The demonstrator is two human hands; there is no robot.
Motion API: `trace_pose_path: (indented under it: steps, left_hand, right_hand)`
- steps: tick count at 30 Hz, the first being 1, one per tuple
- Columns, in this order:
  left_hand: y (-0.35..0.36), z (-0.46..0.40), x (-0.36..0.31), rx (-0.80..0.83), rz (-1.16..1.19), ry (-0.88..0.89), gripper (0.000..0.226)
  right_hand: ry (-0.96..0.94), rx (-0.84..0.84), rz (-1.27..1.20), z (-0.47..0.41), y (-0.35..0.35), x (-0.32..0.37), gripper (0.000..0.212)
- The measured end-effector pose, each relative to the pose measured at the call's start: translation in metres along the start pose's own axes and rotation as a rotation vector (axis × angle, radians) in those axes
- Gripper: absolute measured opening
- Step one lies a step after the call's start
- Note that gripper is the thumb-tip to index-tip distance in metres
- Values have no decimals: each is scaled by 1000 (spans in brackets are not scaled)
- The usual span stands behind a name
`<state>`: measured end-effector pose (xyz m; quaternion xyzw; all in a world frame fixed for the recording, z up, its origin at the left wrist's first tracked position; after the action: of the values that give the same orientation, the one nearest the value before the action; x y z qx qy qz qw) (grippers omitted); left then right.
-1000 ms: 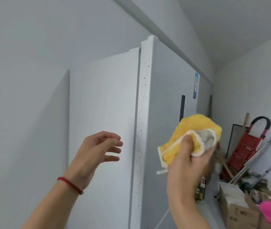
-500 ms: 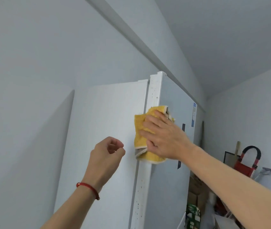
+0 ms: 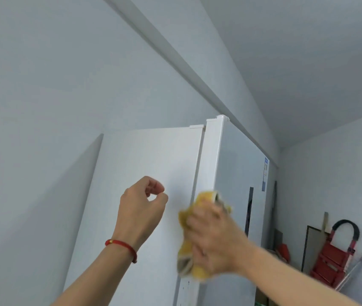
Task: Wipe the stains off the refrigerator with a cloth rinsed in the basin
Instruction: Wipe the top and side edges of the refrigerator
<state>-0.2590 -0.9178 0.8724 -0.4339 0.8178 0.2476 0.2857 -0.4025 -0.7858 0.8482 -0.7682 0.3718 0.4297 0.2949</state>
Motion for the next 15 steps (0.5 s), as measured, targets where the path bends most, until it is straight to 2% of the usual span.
trace_pose_path:
  steps: [2,4,5,7,9,11,13,15]
  left_hand:
    - [-6,4,1,12,-83,25,12]
    - [-9,3,-6,27,-143,58,13]
    - [-10,1,-9,30,-155,66,13]
    - [-10,-1,-14,29,-159,73,13]
    - [-9,-1,-15,21,-162,74,13]
    - [-7,4,-9,19,-175,50,14]
    - [-9,13,2,13,-174,-5,15]
    - [-16,21,13,-2,-173,-51,16]
  right_hand:
    - [-189,100,-54,16,3,22,21]
    - [-351,126,14,4,7,-2,28]
    - [-359,101,66,-8,7,-25,32]
    - [-180,38,175,-39,4,-88,40]
    - [19,76,238,-68,-9,-148,47]
    - [143,104,272,-85,-19,-179,51]
    - [205,57,286,-84,-22,-170,48]
    - [207,23,236,-62,-17,-124,39]
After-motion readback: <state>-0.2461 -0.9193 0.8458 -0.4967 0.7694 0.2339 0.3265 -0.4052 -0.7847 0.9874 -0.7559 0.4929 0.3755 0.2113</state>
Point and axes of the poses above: each hand's wrist, its own z-axis away from the middle knuckle, its own y-axis out of the palm, x = y × z, the point moved 4 cm from there along -z, towards the middle knuckle, and after that the axes turned 13 degrees about z, right-handed, at the moved point
